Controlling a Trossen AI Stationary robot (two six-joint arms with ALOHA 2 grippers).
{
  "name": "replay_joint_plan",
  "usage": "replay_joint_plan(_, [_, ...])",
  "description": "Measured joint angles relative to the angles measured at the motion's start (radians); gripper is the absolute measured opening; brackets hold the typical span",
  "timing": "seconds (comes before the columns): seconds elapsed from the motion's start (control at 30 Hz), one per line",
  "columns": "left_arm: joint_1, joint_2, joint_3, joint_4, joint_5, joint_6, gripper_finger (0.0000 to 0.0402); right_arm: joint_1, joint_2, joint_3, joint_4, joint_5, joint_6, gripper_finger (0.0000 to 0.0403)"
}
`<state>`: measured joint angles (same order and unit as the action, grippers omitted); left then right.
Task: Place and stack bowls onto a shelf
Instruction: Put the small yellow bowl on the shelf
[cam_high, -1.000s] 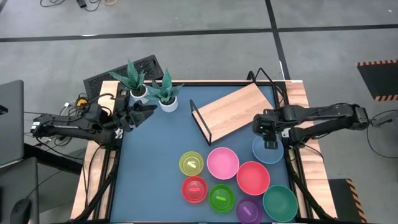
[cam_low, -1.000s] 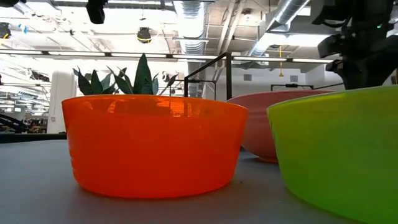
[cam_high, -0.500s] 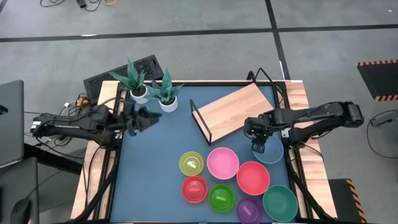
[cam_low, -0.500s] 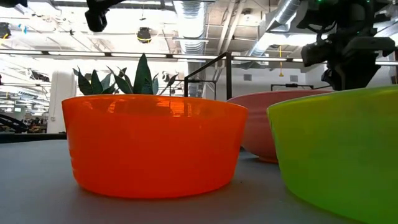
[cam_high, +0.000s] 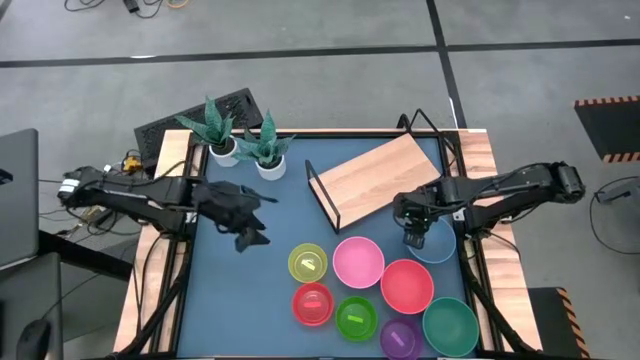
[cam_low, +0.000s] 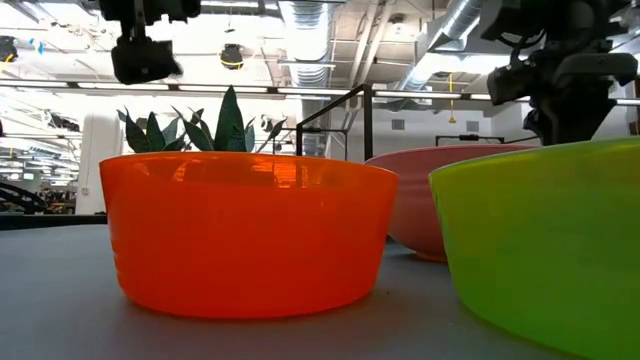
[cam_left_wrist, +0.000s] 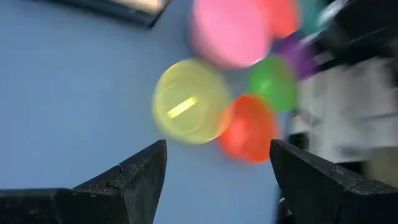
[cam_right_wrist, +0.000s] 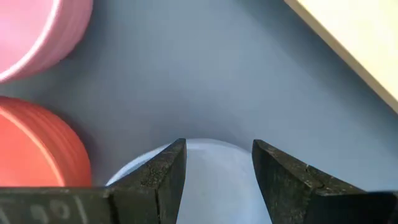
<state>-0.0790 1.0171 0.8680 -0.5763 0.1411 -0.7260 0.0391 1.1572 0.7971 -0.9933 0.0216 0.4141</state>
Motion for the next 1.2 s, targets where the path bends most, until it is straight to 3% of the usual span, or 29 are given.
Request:
replay_joint_plan(0.2, [-0.025, 0.132, 0.077, -0.087, 0.000, 0.010, 0.0269, 0.001, 0.002, 0.034, 0.071, -0.001, 0.016, 0.0209])
replay_joint_plan(0.33, [-0.057, 0.141, 0.079, -0.079, 0.006, -0.012, 0.0269, 0.016, 0.023, 0.127, 0.088, 0.000, 0.015, 0.0209])
replay_joint_plan(0.6, [-0.085, 0.147, 0.078, -0.014, -0.110, -0.043, 0.0269, 0.094, 0.113, 0.357, 0.173, 0.003, -0.019, 0.0208])
replay_joint_plan(0.97, [-0.087, 0.107, 0.078, 0.014, -0.105, -0.106, 0.0269, 0.227, 0.372, 0.762, 0.191, 0.007, -0.230, 0.0192])
replay_joint_plan(1.2, [-0.125, -0.012, 0.078, 0.066, -0.098, -0.106, 0.0269, 0.271, 0.597, 0.944, 0.223, 0.113, -0.292, 0.0183])
